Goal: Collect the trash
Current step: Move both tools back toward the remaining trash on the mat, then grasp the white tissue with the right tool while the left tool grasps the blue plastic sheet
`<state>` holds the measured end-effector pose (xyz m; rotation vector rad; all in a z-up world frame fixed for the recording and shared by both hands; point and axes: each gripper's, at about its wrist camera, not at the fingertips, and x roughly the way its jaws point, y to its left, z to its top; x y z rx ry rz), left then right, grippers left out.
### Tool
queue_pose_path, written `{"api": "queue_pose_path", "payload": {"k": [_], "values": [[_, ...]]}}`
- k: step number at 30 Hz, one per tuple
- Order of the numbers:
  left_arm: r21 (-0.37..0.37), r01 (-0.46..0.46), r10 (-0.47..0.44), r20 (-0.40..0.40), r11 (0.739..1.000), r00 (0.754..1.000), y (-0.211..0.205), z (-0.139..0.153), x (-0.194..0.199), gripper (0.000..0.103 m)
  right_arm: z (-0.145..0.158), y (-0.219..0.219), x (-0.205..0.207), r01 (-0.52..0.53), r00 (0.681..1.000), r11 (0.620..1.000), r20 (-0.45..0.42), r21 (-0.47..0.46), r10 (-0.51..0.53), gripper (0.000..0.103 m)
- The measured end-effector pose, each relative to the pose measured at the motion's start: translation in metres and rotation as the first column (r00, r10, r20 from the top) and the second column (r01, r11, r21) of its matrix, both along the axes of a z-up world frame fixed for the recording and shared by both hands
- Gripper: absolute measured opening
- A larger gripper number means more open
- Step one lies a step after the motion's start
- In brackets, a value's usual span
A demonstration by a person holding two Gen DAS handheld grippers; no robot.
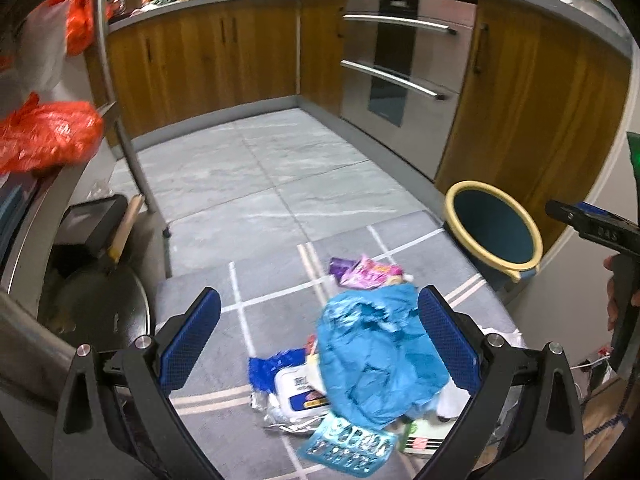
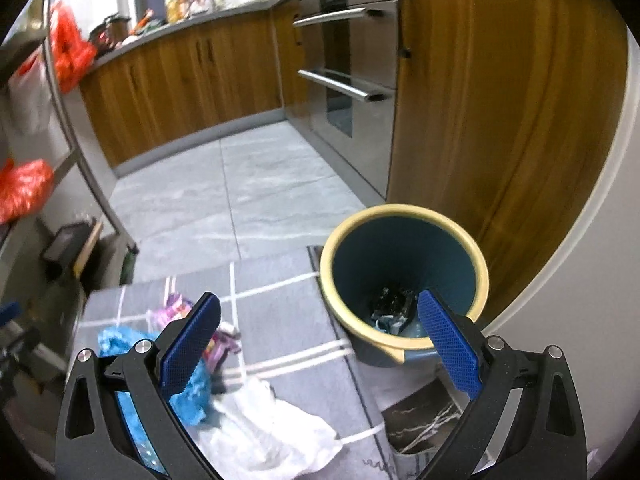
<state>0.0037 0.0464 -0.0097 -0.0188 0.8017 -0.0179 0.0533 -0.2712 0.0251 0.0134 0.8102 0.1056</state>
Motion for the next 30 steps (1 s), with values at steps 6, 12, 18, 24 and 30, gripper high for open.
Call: {"api": "queue_pose_path", "payload": {"k": [6, 12, 18, 24, 30], "values": [[0.004, -0.059, 0.059, -0.079, 0.998, 0.995, 0.018, -0.021, 0.011, 0.097, -0.019, 0.019, 0.0, -0.066, 0.996, 0.997, -0.064, -0.038, 0.063, 0.098], [-0.001, -0.09, 0.088, -0.202, 0.996, 0.975, 0.029, -0.051, 0.023, 0.097, -0.032, 0.035, 0.0, -0.128, 0.986, 0.991, -0.112, -0.039, 0.123, 0.098], [-0.019, -0.014, 0.009, -0.235, 1.0, 0.972, 0.01, -0.066, 0.034, 0.096, -0.046, 0.037, 0.005, -0.143, 0.975, 0.99, -0.176, -0.013, 0.138, 0.098], [0.005, 0.065, -0.062, -0.233, 0.998, 0.971, -0.014, -0.073, 0.045, 0.08, -0.068, 0.022, 0.002, -0.072, 0.954, 0.997, -0.292, 0.002, 0.069, 0.098], [0.034, 0.119, -0.11, -0.197, 0.992, 0.974, -0.027, -0.073, 0.05, 0.067, -0.1, 0.007, -0.019, 0.133, 0.894, 0.991, -0.434, 0.01, -0.115, 0.094]]}}
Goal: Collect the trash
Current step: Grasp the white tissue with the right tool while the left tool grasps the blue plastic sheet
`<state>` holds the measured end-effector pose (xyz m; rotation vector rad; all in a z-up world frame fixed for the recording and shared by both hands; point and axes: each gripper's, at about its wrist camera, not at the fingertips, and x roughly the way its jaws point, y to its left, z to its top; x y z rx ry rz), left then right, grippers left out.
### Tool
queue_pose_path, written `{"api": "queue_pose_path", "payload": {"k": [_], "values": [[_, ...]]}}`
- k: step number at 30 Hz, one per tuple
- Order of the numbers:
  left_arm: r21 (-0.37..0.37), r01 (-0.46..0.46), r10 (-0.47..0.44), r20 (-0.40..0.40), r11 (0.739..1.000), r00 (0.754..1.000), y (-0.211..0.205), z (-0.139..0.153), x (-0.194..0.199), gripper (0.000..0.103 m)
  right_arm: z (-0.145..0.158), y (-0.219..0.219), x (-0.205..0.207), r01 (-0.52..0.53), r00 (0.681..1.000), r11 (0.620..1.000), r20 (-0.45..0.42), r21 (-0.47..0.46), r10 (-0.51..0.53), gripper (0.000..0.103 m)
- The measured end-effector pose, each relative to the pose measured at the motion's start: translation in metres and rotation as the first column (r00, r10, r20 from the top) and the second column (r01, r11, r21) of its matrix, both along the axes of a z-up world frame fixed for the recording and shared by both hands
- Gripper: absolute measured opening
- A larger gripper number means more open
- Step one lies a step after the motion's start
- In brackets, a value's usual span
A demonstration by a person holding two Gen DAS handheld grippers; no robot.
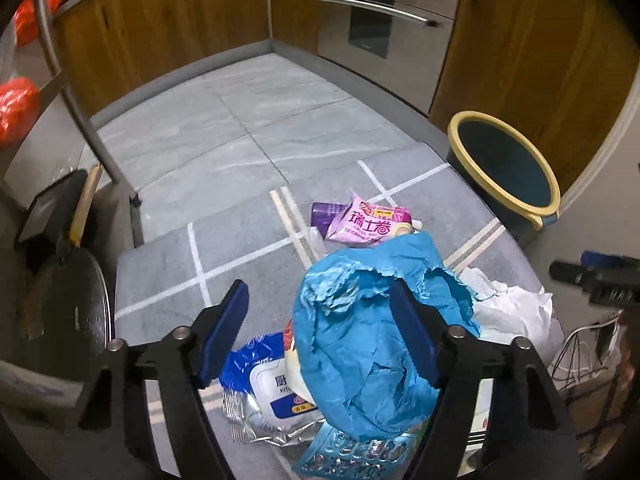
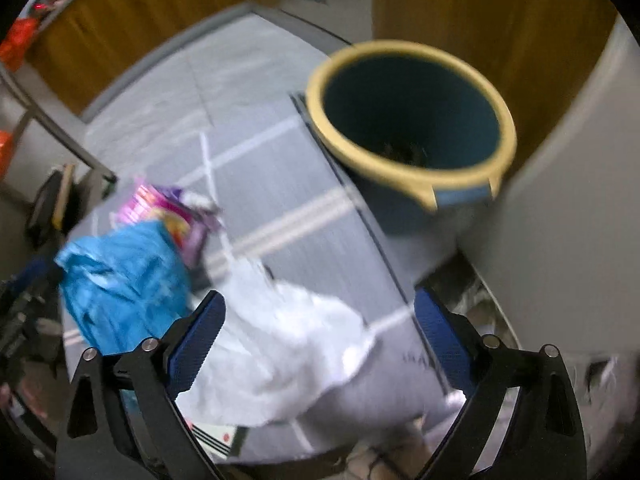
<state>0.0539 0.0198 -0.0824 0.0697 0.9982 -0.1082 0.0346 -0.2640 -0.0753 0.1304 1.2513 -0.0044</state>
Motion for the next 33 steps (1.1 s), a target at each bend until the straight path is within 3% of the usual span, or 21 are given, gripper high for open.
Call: {"api": "queue_pose_path", "payload": {"k": [4, 5, 8, 10, 12, 14, 15, 22, 26, 30, 31, 32, 33], "values": [[0.001, 0.027, -0.027, -0.03, 1.0, 0.999, -0.003, -0.005, 0.004, 0.052, -0.015, -0.001, -0.004, 0.012, 0.998, 0.998, -0.059, -0.058, -0.016, 0.081], [0.007, 0.027, -0.026, -0.033, 1.0, 0.999, -0.003, -0.005, 0.004, 0.049, -0.019, -0.001, -0.004, 0.01, 0.997, 0.999, -0.077, -0.053, -0.015, 0.073], [-0.003, 0.029, -0.029, -0.047, 1.0, 0.998, -0.003, -0.007, 0.005, 0.024, -0.032, -0.008, -0.001, 0.041, 0.989, 0.999, -0.141, -0.036, -0.045, 0.053], [-0.003, 0.03, -0.03, -0.056, 1.0, 0.998, -0.002, -0.008, 0.006, 0.018, -0.039, -0.008, -0.001, 0.044, 0.984, 0.999, -0.172, -0.021, -0.047, 0.041], [-0.001, 0.03, -0.03, -0.058, 1.0, 0.998, -0.002, -0.008, 0.006, 0.005, -0.047, -0.008, -0.002, 0.046, 0.977, 0.999, -0.207, -0.01, -0.047, 0.022], [-0.003, 0.028, -0.028, -0.056, 1.0, 0.998, -0.002, -0.007, 0.005, 0.004, -0.051, -0.008, -0.002, 0.044, 0.975, 0.999, -0.217, 0.0, -0.043, 0.006], [-0.003, 0.03, -0.03, -0.053, 1.0, 0.998, -0.003, -0.006, 0.005, 0.003, -0.051, -0.008, -0.002, 0.042, 0.976, 0.999, -0.214, 0.006, -0.04, 0.003], [-0.025, 0.046, -0.046, 0.015, 0.999, 0.999, -0.008, 0.012, -0.002, 0.002, -0.028, -0.004, 0.002, 0.012, 0.994, 1.0, -0.105, 0.019, -0.01, 0.001], [-0.069, 0.068, -0.062, 0.077, 0.995, 0.995, -0.013, 0.029, -0.011, 0.002, 0.005, 0.004, 0.007, -0.052, 0.998, 0.999, 0.036, 0.003, 0.052, 0.001], [-0.089, 0.094, -0.082, 0.126, 0.992, 0.989, -0.02, 0.043, -0.018, 0.002, 0.012, -0.003, 0.005, -0.018, 1.0, 0.998, 0.011, 0.067, 0.018, 0.001], [-0.09, 0.103, -0.091, 0.132, 0.991, 0.987, -0.022, 0.044, -0.02, 0.002, 0.007, -0.006, 0.004, -0.001, 1.0, 0.998, -0.017, 0.067, 0.002, 0.003], [-0.087, 0.111, -0.099, 0.136, 0.99, 0.986, -0.025, 0.045, -0.02, 0.002, 0.001, -0.008, 0.003, 0.01, 0.999, 0.998, -0.037, 0.062, -0.008, 0.012], [-0.086, 0.114, -0.102, 0.137, 0.99, 0.985, -0.026, 0.046, -0.019, 0.002, -0.006, -0.011, 0.003, 0.028, 0.998, 0.998, -0.06, 0.061, -0.025, 0.031]]}}
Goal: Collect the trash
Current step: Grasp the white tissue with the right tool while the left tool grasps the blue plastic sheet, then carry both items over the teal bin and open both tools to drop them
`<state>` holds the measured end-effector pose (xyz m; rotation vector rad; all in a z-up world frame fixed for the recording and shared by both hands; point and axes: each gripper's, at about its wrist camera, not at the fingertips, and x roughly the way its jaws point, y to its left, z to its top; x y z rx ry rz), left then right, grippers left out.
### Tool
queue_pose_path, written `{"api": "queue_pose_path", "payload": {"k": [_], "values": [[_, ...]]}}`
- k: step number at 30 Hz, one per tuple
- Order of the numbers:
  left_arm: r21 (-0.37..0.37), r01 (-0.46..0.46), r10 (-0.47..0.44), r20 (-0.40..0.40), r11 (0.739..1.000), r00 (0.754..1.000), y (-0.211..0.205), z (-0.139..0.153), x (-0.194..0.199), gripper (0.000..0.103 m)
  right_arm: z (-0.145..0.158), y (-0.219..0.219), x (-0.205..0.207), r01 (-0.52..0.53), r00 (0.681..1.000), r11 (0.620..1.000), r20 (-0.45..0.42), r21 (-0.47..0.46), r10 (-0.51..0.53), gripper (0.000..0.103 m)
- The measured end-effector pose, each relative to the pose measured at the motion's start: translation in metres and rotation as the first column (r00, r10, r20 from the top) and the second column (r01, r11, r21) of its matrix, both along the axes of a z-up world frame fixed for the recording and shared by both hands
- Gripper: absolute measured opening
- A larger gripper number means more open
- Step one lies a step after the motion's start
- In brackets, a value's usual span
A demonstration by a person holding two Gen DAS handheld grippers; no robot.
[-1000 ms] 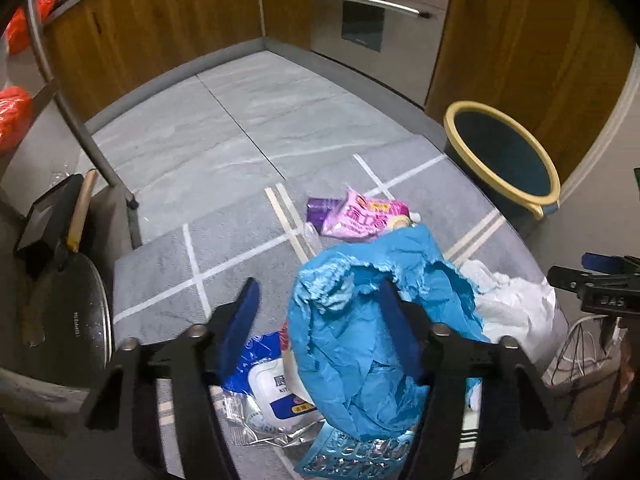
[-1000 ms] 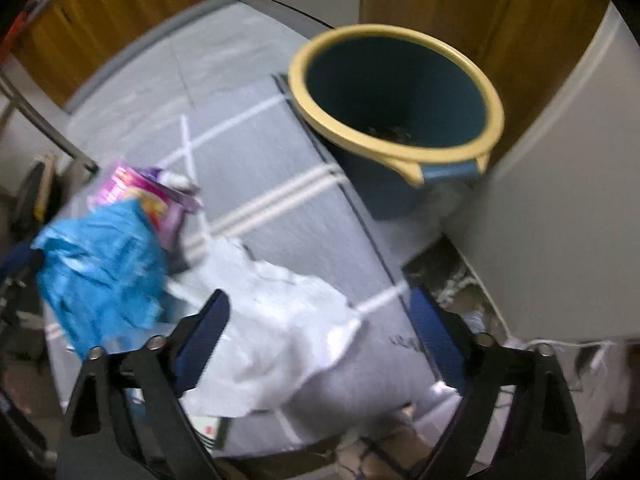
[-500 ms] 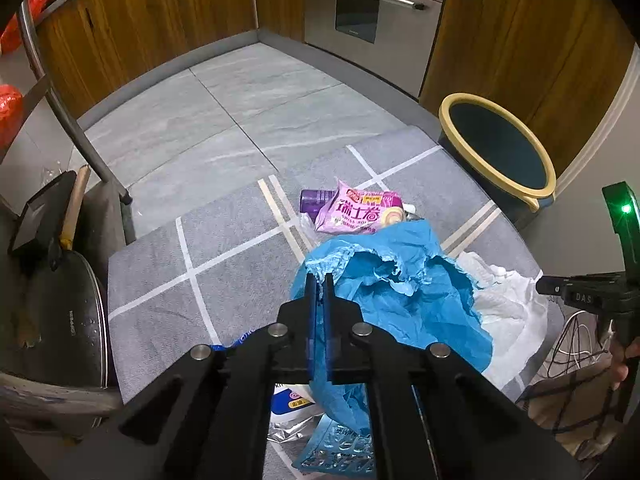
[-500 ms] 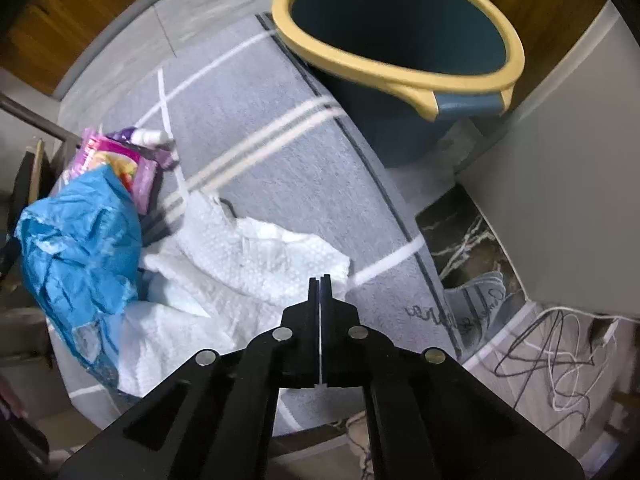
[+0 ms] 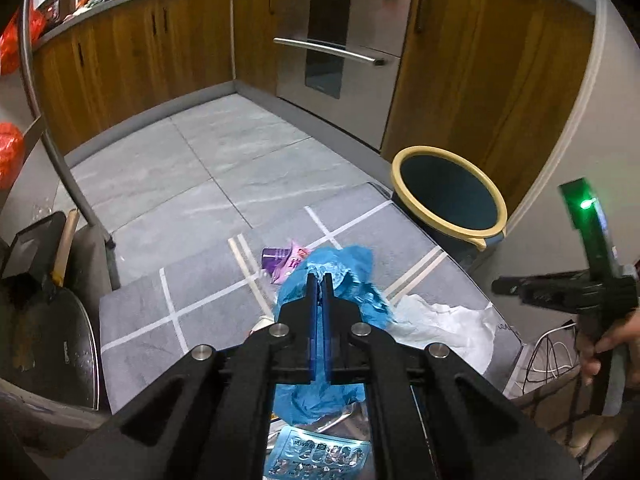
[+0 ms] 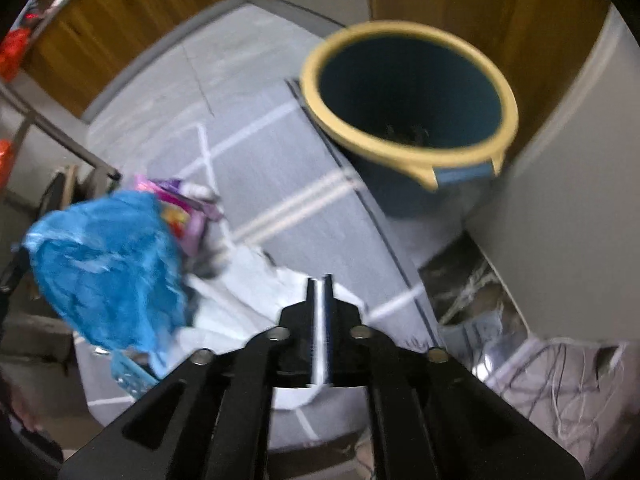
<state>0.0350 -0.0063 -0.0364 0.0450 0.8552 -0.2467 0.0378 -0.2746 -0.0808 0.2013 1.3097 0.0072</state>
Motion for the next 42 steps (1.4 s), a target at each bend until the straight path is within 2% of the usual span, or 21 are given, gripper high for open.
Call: {"api": "queue_pose_path", "payload": {"k": [2, 5, 8, 10, 11, 12, 13, 19, 22, 25, 31, 36, 42], "values": [[-0.004, 0.006, -0.006, 0.005, 1.0, 1.0, -0.003, 0.002, 0.001, 0.002, -0.016, -0.009, -0.001, 0.054, 0.997, 0.998, -0.055, 0.014, -0.053, 0.047], [-0.003, 0.016, -0.016, 0.003, 1.0, 1.0, -0.005, 0.001, 0.001, 0.002, -0.034, -0.01, -0.001, 0.057, 0.992, 0.998, -0.111, -0.013, -0.058, 0.052], [-0.002, 0.019, -0.019, 0.001, 1.0, 1.0, -0.004, 0.0, 0.001, 0.002, -0.048, -0.008, 0.0, 0.054, 0.986, 0.998, -0.156, -0.014, -0.056, 0.05], [-0.007, 0.017, -0.017, 0.0, 1.0, 1.0, -0.001, 0.0, 0.0, 0.002, -0.062, -0.008, 0.002, 0.054, 0.979, 0.999, -0.199, 0.006, -0.052, 0.029], [-0.009, 0.016, -0.016, -0.002, 1.0, 1.0, 0.0, 0.0, 0.0, 0.002, -0.066, -0.007, 0.001, 0.055, 0.976, 0.998, -0.214, 0.017, -0.05, 0.011], [-0.013, 0.016, -0.016, -0.003, 1.0, 1.0, 0.0, 0.0, 0.0, 0.002, -0.068, -0.006, 0.001, 0.051, 0.974, 0.998, -0.222, 0.023, -0.045, 0.005], [-0.016, 0.015, -0.015, -0.004, 1.0, 1.0, 0.001, 0.0, 0.0, 0.002, -0.065, -0.004, 0.001, 0.041, 0.977, 0.999, -0.211, 0.02, -0.036, 0.005], [-0.075, 0.013, -0.011, 0.027, 0.997, 1.0, 0.006, 0.012, -0.006, 0.002, -0.017, 0.004, 0.007, -0.018, 0.999, 1.0, -0.031, 0.01, 0.019, 0.004], [-0.102, 0.023, -0.018, 0.052, 0.995, 0.998, 0.004, 0.02, -0.012, 0.002, 0.011, 0.015, 0.008, -0.081, 0.994, 0.997, 0.071, -0.014, 0.082, 0.004], [-0.084, 0.053, -0.045, 0.09, 0.995, 0.995, -0.002, 0.029, -0.019, 0.002, 0.04, 0.023, 0.006, -0.136, 0.974, 0.99, 0.18, -0.026, 0.138, 0.004], [-0.096, 0.066, -0.051, 0.155, 0.993, 0.987, -0.008, 0.053, -0.027, 0.002, 0.094, 0.024, 0.004, -0.187, 0.91, 0.982, 0.374, -0.021, 0.181, 0.004], [-0.111, 0.053, -0.031, 0.191, 0.992, 0.981, -0.007, 0.074, -0.023, 0.002, 0.124, 0.018, 0.005, -0.179, 0.863, 0.983, 0.475, -0.036, 0.174, 0.004], [-0.124, 0.068, -0.045, 0.182, 0.99, 0.982, -0.02, 0.09, -0.002, 0.002, 0.15, 0.002, 0.014, -0.127, 0.819, 0.989, 0.555, -0.075, 0.148, 0.004]]}}
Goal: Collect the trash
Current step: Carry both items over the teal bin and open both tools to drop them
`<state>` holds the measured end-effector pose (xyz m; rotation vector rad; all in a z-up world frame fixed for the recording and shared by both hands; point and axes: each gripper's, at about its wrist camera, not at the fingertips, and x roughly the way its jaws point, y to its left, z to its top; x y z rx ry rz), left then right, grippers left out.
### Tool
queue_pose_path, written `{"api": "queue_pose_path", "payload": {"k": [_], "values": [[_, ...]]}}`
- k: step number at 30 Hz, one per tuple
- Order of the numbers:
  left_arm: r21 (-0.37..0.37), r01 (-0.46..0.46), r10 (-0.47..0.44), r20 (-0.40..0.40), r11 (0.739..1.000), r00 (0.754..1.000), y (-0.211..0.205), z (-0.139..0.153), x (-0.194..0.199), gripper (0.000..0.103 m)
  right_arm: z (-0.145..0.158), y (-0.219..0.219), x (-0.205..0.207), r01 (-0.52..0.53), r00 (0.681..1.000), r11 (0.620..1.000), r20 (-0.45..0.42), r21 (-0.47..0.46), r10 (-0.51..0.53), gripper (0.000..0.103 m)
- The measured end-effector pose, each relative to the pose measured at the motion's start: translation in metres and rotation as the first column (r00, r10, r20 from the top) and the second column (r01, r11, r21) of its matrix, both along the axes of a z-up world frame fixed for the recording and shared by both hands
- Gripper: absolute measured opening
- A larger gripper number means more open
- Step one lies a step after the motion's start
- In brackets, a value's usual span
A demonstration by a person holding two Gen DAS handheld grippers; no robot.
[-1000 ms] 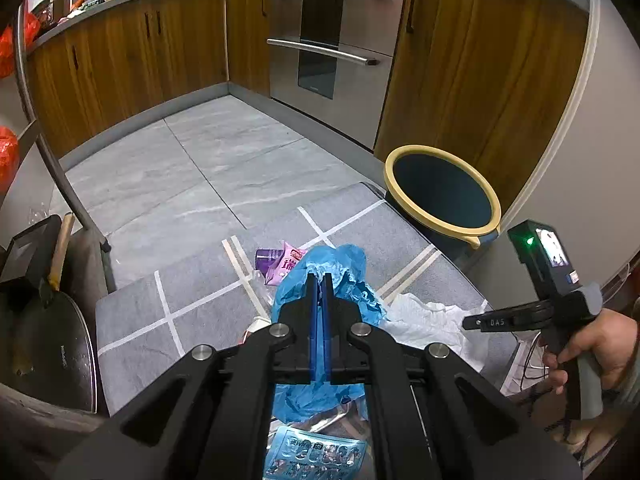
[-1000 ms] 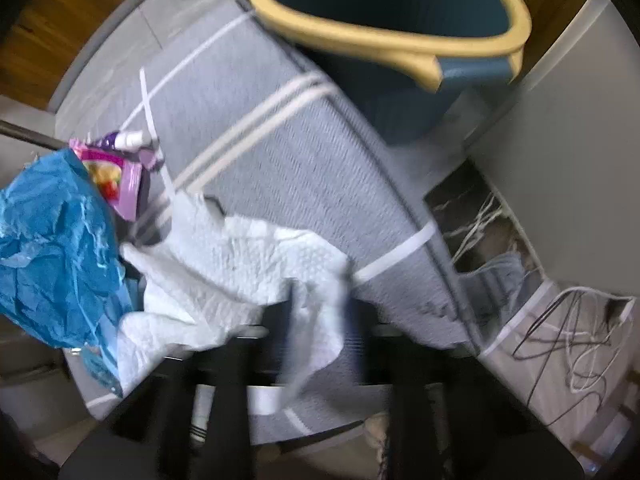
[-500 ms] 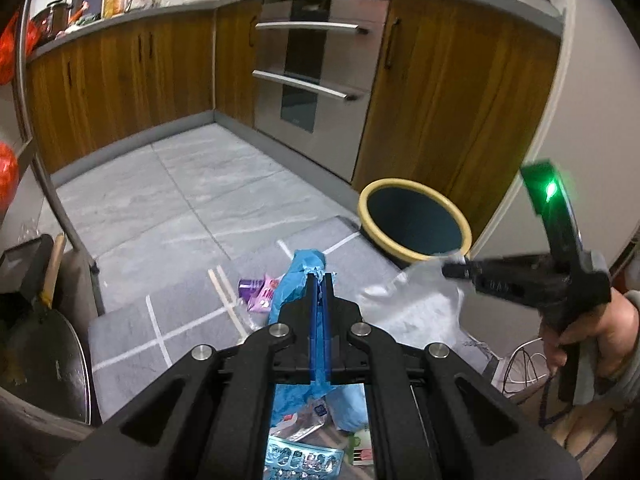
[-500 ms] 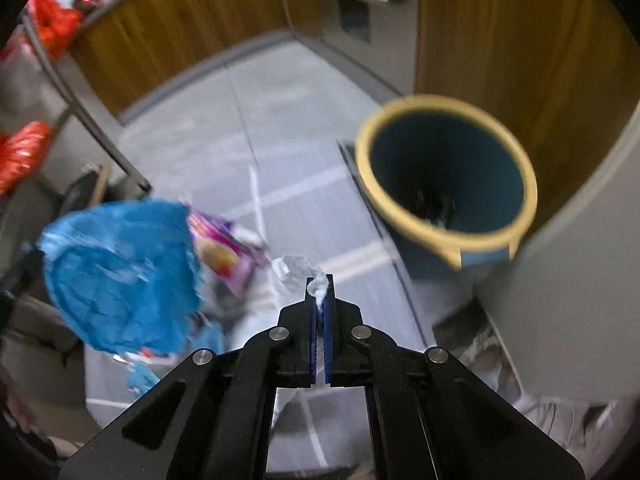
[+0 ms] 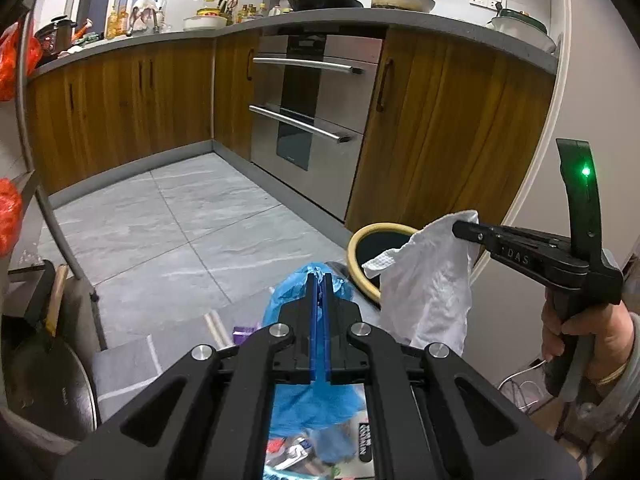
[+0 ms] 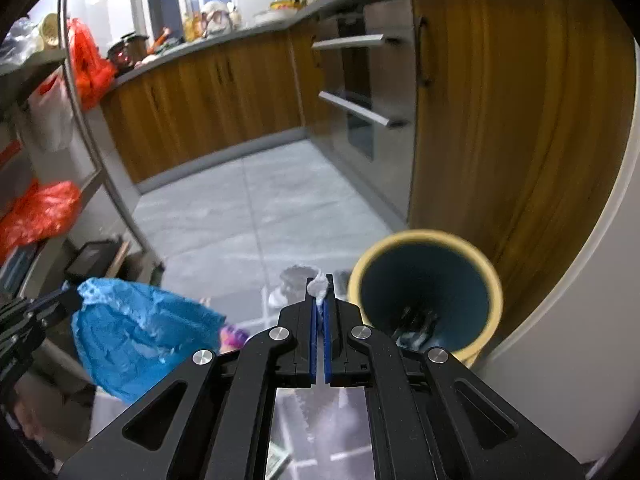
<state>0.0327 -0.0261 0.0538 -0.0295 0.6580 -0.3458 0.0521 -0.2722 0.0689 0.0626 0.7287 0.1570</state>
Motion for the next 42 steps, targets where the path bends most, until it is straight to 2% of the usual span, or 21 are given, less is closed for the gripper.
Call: {"api": "queue_pose_path", "payload": {"k": [5, 9, 14, 19, 24, 36, 42], "values": [[0.02, 0.039, -0.039, 0.007, 0.999, 0.999, -0.023, 0.007, 0.021, 0.002, 0.013, -0.022, 0.015, 0.081, 0.995, 0.997, 0.06, -0.005, -0.08, 0.004], [-0.003, 0.082, -0.082, 0.001, 0.997, 0.997, -0.041, 0.006, 0.038, 0.002, 0.017, -0.045, 0.033, 0.147, 0.985, 0.989, 0.092, -0.004, -0.146, 0.004], [0.035, 0.139, -0.139, -0.005, 0.99, 0.99, -0.075, -0.001, 0.059, 0.002, 0.017, -0.064, 0.054, 0.204, 0.973, 0.979, 0.115, -0.018, -0.201, 0.004], [0.076, 0.199, -0.198, -0.027, 0.977, 0.98, -0.108, -0.014, 0.083, 0.002, 0.013, -0.079, 0.08, 0.229, 0.968, 0.973, 0.118, -0.039, -0.224, 0.004], [0.076, 0.24, -0.237, -0.055, 0.968, 0.97, -0.134, -0.027, 0.108, 0.002, 0.005, -0.096, 0.096, 0.249, 0.964, 0.968, 0.109, -0.031, -0.244, 0.004], [0.183, 0.272, -0.267, -0.053, 0.945, 0.962, -0.19, -0.056, 0.151, 0.002, -0.01, -0.119, 0.115, 0.253, 0.964, 0.966, 0.1, -0.046, -0.248, 0.004], [0.144, 0.273, -0.262, -0.095, 0.951, 0.96, -0.204, -0.079, 0.163, 0.002, -0.016, -0.124, 0.118, 0.268, 0.96, 0.961, 0.095, -0.061, -0.262, 0.004]]}}
